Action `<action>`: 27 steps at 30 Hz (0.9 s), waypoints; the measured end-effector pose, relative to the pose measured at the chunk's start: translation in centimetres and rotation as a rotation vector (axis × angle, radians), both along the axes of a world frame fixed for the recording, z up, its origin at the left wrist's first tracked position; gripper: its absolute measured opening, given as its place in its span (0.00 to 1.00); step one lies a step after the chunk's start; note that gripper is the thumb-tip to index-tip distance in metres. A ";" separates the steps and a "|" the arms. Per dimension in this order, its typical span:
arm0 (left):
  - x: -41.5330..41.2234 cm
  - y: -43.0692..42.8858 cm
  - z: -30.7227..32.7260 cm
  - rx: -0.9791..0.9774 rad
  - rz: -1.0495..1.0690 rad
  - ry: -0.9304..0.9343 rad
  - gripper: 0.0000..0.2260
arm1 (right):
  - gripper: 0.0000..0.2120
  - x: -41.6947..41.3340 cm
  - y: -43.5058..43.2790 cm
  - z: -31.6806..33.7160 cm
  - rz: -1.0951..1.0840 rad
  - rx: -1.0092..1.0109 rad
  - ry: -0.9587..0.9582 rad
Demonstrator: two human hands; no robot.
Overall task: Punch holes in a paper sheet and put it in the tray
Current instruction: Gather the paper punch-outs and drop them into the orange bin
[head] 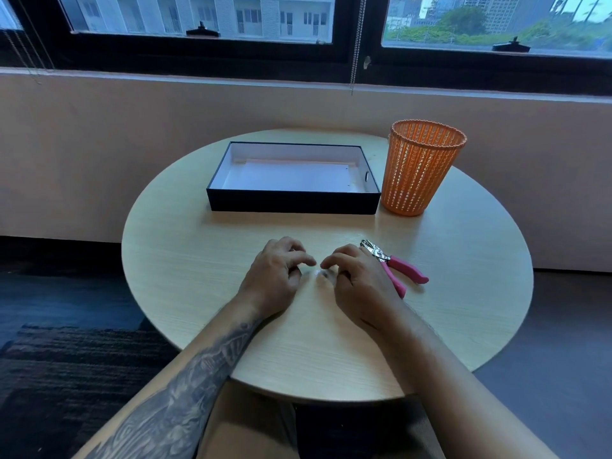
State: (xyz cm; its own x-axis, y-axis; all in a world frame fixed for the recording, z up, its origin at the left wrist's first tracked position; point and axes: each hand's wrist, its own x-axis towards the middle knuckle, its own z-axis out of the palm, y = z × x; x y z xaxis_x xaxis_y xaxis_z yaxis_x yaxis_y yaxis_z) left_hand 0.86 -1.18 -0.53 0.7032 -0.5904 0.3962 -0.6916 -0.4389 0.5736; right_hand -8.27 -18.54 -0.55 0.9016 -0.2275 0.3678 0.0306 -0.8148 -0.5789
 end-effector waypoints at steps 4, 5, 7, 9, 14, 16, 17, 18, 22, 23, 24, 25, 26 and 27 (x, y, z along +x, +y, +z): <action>0.4 -0.1 -0.1 -0.088 0.109 0.014 0.14 | 0.15 0.1 -0.1 -0.2 0.067 -0.104 0.005; 0.4 -0.1 -0.1 -0.081 0.118 0.018 0.14 | 0.12 0.1 -0.1 -0.3 0.084 -0.130 0.010; 0.4 -0.2 -0.2 -0.044 0.115 0.013 0.12 | 0.09 0.2 -0.2 -0.4 0.084 -0.126 -0.002; 0.3 -0.3 -0.3 0.008 0.105 -0.012 0.08 | 0.09 0.1 -0.2 -0.4 0.059 -0.074 -0.008; 0.2 -0.6 -0.4 0.080 0.082 -0.058 0.09 | 0.18 -0.2 0.1 0.1 0.070 -0.088 0.018; 0.1 -0.6 -0.4 0.089 0.085 -0.055 0.10 | 0.18 -0.2 0.1 0.1 0.078 -0.093 0.018; 0.1 -0.7 -0.3 0.091 0.086 -0.052 0.10 | 0.17 -0.2 0.1 0.2 0.069 -0.063 0.018; 0.1 -0.7 -0.3 0.091 0.086 -0.047 0.10 | 0.16 -0.3 0.1 0.3 0.053 -0.025 0.008; 0.0 -0.5 -0.3 0.085 0.094 -0.035 0.10 | 0.12 -0.8 0.0 0.2 -0.007 0.033 -0.013; 0.0 -0.5 -0.2 0.084 0.095 -0.034 0.10 | 0.09 -0.9 0.0 0.1 0.003 0.013 -0.006; 0.0 -0.5 -0.2 0.087 0.095 -0.032 0.10 | 0.08 -1.0 0.0 0.0 0.021 -0.013 0.001; 0.0 -0.5 -0.2 0.090 0.095 -0.030 0.11 | 0.07 -1.1 0.1 0.1 0.039 -0.034 0.004; -0.1 -0.5 -0.1 0.092 0.096 -0.029 0.11 | 0.08 -1.1 0.1 0.1 0.051 -0.040 0.009; -0.1 -0.5 -0.1 0.092 0.097 -0.030 0.11 | 0.10 -1.1 0.2 0.3 0.057 -0.034 0.015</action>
State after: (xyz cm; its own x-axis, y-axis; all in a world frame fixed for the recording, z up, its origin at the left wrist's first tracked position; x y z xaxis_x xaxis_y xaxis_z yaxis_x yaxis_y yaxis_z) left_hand 0.78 -1.65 -0.64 0.7477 -0.5546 0.3652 -0.6593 -0.5543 0.5080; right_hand -9.40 -18.31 -0.24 0.9181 -0.1634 0.3610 0.0690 -0.8310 -0.5519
